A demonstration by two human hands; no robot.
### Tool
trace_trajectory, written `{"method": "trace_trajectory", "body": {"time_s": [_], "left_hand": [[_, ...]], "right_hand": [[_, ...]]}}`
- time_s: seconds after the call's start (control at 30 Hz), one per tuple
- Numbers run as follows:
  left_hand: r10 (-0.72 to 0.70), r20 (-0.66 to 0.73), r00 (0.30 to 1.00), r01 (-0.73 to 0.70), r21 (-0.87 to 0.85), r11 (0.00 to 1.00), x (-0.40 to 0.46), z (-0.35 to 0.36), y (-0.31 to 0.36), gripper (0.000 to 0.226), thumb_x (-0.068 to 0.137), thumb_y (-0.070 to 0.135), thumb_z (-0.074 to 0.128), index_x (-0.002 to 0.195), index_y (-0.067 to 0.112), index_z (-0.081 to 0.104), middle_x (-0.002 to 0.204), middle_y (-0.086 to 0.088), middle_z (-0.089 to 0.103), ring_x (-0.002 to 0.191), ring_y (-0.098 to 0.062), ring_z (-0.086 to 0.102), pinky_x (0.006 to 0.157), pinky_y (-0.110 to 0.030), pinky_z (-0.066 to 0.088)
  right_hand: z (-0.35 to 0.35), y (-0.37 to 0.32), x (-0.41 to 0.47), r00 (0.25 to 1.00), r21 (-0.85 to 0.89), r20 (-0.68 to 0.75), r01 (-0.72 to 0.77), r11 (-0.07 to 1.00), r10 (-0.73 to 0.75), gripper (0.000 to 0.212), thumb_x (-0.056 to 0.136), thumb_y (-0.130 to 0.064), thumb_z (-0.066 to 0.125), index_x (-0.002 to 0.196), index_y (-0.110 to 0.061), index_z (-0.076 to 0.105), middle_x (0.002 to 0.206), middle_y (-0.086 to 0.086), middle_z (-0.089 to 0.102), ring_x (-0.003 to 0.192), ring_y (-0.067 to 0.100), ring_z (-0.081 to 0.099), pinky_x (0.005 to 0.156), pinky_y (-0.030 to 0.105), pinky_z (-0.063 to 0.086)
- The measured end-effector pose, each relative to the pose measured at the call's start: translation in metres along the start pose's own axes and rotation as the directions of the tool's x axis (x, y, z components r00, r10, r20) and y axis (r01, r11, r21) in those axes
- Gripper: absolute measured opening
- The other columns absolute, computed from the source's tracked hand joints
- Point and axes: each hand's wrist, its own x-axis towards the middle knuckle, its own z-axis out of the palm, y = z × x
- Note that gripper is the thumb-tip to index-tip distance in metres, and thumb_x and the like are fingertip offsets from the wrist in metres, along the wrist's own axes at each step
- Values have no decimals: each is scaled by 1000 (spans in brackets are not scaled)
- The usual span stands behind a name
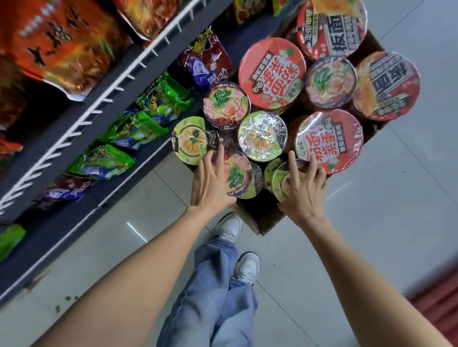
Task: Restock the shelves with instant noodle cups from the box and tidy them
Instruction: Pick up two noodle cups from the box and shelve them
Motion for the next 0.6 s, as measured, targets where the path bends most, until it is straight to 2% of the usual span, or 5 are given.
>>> {"method": "trace_trajectory", "body": {"time_s": [0.13,0.33,0.43,0.53,0.6], "left_hand": [[-38,22,999,41,-133,990,-9,-11,-8,131,59,48,82,150,14,-6,145,-19,19,131,-31,26,108,-36,28],[-126,-24,992,102,-446,889,-41,-53,-10,124,62,48,82,151,18,2,141,-13,23,127,-26,34,103,-34,35],[-163,-65,984,98,-571,815,-72,-81,-11,123,60,50,82,151,23,6,141,-9,21,122,-21,42,106,-36,40],[-162,-110,981,57,-634,771,-119,-120,-10,126,49,64,77,150,24,12,139,3,15,122,-16,41,104,-36,44],[-148,-180,973,4,-623,782,-163,-152,-7,125,48,66,76,149,22,17,137,0,17,120,-11,37,105,-25,39]], "right_hand": [[-4,0,-12,996,122,-62,-53,991,61,115,61,-32,83,152,-22,13,146,27,19,119,45,33,98,47,35],[-45,0,-55,963,444,-196,-79,893,183,107,57,-58,67,148,-21,25,145,23,26,127,40,29,105,43,23],[-80,-2,-93,954,565,-244,-6,825,174,106,53,-67,55,146,-24,30,143,19,29,130,35,27,106,39,22],[-120,-9,-142,944,618,-310,114,778,108,98,58,-54,70,144,-23,35,141,18,33,130,34,31,108,44,31],[-147,-16,-180,922,610,-385,219,761,44,96,60,-48,77,143,-22,38,140,19,34,130,35,33,105,48,37]]}}
